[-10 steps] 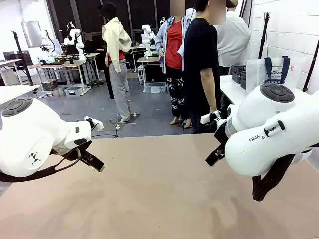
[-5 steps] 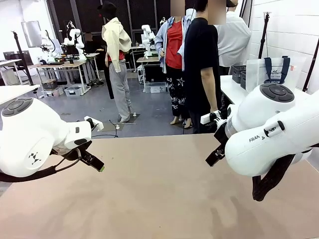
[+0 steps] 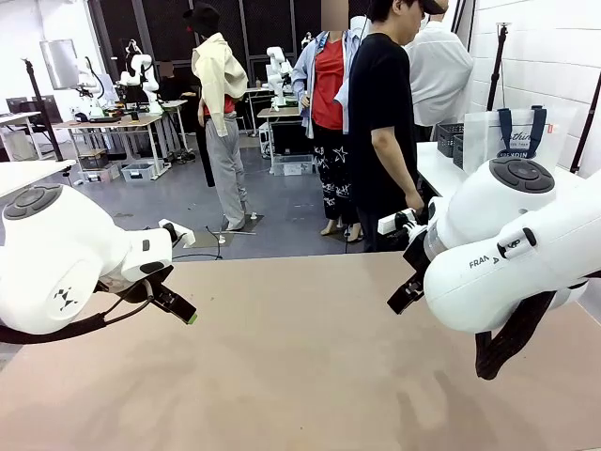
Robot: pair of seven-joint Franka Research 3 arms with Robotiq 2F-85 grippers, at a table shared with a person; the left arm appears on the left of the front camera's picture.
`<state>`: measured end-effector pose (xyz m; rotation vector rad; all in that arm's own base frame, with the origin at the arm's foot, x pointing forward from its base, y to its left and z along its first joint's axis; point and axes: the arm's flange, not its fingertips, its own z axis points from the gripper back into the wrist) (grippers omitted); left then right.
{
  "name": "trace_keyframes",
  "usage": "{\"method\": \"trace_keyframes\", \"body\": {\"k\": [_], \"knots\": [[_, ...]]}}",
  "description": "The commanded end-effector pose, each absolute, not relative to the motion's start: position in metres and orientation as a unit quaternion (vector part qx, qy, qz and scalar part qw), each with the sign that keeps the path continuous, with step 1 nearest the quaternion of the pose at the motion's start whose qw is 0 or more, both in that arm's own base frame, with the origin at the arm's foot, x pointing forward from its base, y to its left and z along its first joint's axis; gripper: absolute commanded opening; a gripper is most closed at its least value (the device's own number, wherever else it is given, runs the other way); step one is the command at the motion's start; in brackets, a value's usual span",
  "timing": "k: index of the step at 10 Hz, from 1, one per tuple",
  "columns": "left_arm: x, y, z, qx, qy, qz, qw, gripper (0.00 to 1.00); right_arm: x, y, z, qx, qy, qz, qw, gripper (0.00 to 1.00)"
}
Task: Transfer purchased items from the store into the shopping bag.
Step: Open the Reusable shopping bag in the center of the table.
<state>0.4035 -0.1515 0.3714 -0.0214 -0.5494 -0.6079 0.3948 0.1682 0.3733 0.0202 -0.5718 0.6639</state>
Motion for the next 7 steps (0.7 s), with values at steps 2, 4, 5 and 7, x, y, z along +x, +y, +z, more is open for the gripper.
{"method": "trace_keyframes", "body": {"k": [2,4,5,7], "knots": [[0.4037,-0.1509,0.3714,-0.01,-0.267,-0.295,0.917,1.0,0.3948,0.1681,0.3733,0.01,-0.277,0.321,0.906,1.0],[0.4037,-0.1509,0.3714,-0.01,-0.267,-0.295,0.917,1.0,0.3948,0.1681,0.3733,0.01,-0.277,0.321,0.906,1.0],[0.4037,-0.1509,0.3714,-0.01,-0.267,-0.295,0.917,1.0,0.3948,0.1681,0.3733,0.01,-0.277,0.321,0.906,1.0],[0.4037,-0.1509,0.3714,-0.01,-0.267,-0.295,0.917,1.0,0.3948,0.1681,0.3733,0.01,-0.277,0.321,0.906,1.0]]}}
